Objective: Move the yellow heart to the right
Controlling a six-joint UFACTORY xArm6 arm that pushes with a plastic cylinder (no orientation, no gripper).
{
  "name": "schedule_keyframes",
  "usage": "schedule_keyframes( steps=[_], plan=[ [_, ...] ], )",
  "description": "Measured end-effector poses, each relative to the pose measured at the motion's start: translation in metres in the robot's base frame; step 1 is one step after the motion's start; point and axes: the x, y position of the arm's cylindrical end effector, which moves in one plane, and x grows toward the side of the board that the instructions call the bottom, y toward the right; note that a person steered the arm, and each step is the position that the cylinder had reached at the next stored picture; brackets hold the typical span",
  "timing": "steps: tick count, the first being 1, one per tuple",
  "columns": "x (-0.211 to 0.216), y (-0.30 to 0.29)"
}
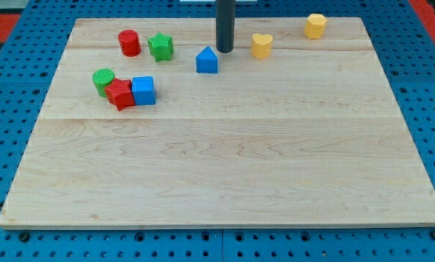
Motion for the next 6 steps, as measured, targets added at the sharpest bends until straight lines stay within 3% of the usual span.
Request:
schedule_keyframes(
  steps=[1, 3, 4, 5, 6],
  plan=[
    [0.0, 0.051],
    [-0.001, 0.089],
    [-0.012, 0.077],
    [-0.056, 0.097],
    [-0.065, 0.126]
  ],
)
